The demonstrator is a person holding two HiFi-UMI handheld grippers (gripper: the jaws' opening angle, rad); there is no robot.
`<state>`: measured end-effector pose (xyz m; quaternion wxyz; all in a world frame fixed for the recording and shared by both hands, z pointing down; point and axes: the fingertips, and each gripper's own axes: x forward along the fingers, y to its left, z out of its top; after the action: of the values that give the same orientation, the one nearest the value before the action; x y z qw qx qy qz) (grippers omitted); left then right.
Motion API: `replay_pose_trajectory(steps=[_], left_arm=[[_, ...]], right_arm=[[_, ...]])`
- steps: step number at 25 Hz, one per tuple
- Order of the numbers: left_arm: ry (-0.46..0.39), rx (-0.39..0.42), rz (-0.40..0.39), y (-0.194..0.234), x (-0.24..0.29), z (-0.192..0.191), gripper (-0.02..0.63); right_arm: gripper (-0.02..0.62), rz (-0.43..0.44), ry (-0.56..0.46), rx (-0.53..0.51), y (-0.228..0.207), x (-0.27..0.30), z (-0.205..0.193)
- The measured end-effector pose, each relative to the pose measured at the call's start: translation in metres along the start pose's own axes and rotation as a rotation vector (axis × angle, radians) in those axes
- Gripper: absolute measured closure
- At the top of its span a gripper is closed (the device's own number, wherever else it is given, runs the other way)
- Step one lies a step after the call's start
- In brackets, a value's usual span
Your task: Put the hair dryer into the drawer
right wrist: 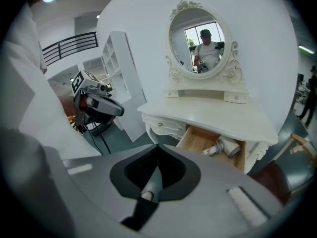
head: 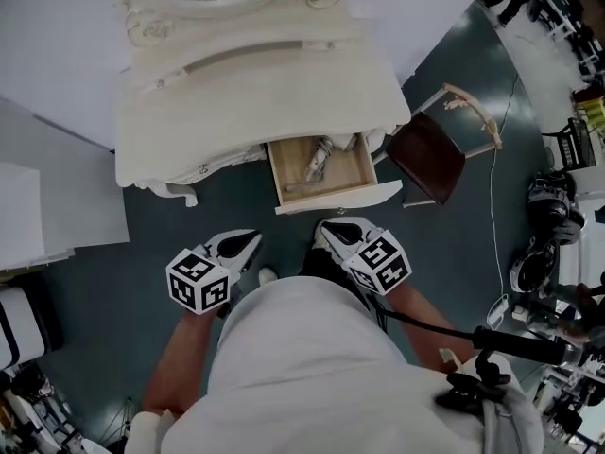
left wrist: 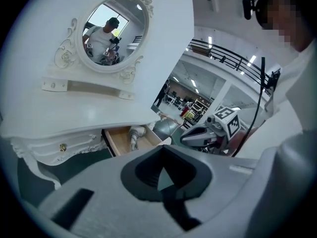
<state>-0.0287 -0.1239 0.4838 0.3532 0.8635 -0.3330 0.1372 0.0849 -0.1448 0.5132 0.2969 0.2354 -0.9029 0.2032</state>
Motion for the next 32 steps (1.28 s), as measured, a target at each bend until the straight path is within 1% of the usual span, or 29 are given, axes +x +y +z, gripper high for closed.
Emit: replay_pose_trajectory(steps=[5, 9, 12, 14, 16, 21, 26, 32], left_arm=[[0.003, 0.054, -0.038, -0.024, -0.048, -0.03, 0.604], [-0.006, 0.061, -0.058, -0.034, -0.078, -0.052, 0.606], [0.004, 0.078, -0.047, -0.036, -0.094, -0.07, 0.606], [0.022, 0.116, -0.017, -0.034, -0.102, -0.082, 0.604], [0.031, 0.139, 0.001, -0.033, -0.107, -0.091, 0.605], [-0.002, 0.112, -0.045, -0.048, -0.117, -0.098, 0.606], [-0.014, 0.091, -0.073, -0.059, -0.125, -0.105, 0.606], [-0.024, 0.083, -0.053, -0.056, -0.138, -0.113, 0.606]], right_arm=[[0.594, 0.003, -0.001, -0.014, 0.059, 0.01, -0.006], [0.594, 0.009, 0.0, -0.014, 0.098, 0.016, -0.016], [0.594, 0.02, 0.003, -0.022, 0.125, 0.017, -0.021], [0.594, 0.023, 0.005, -0.03, 0.139, 0.016, -0.022], [0.595, 0.016, 0.005, -0.034, 0.148, 0.015, -0.024], [0.595, -0.004, -0.003, -0.035, 0.162, 0.008, -0.029], [0.595, 0.008, -0.001, -0.048, 0.18, 0.008, -0.034], [0.595, 0.027, -0.01, -0.078, 0.196, 0.014, -0.031]])
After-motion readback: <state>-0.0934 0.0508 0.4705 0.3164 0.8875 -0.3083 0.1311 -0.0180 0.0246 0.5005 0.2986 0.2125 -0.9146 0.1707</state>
